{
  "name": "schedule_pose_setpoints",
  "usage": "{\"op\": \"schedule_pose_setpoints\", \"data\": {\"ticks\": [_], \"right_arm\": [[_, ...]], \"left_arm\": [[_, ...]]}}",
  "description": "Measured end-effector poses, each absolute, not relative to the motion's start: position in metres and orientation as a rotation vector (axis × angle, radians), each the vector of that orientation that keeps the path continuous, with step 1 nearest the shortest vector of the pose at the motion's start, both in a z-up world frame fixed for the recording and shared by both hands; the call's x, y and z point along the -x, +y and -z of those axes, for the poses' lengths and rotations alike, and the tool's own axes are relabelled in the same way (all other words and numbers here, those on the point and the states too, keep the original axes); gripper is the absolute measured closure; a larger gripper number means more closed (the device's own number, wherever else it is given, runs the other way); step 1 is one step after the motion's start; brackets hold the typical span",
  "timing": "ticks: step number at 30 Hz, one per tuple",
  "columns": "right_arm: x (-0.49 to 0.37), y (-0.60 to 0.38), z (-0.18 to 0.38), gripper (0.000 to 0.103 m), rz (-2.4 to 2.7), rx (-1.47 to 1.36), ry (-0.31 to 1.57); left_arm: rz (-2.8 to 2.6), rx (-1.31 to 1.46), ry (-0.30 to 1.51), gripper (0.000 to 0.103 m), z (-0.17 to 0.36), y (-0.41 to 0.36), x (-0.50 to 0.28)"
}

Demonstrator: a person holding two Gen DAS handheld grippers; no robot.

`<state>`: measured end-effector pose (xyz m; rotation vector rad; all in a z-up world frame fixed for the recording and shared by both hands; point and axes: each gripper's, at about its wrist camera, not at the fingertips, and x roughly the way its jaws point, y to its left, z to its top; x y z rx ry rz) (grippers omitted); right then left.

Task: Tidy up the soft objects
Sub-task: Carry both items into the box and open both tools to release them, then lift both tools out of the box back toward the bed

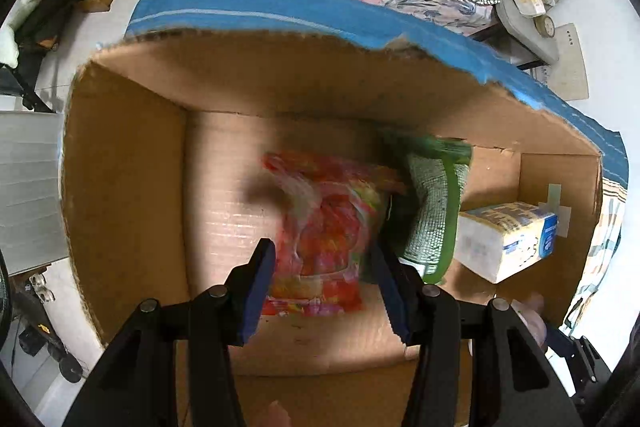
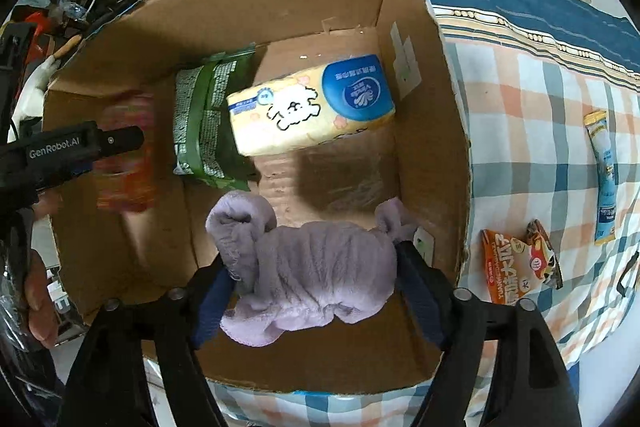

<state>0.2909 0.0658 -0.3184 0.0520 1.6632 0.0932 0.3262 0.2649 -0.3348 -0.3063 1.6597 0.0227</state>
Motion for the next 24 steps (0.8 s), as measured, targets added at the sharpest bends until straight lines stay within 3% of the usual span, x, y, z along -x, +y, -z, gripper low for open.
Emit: {"op": "schedule_pose_setpoints", "data": {"ticks": [2,6,8,24], "right_arm": [[-0.291,0.065,0.318,0.006,-0.091,-0.048,1.653],[-0.291,0.068,0.314,0.003,-0.091,-0.022,1.64],[-0.289,0.071,0.31,0.0,-0.097,-0.002,1.628],[-0.243,0.09,0.265,0.0,-0.117,0.121,1.502]], "left_arm": [[-0.015,0.315,1.648,0.048,0.332,0.266,-0.327],[-0.012,0.311,1.619,0.04,0.321,0.269,-0.325],[-0.014,0.304,1.602,0.018,0.315,0.27,-0.32],[-0.061,0.268,1.445,0.016,0.262,0.274,-0.217]]}}
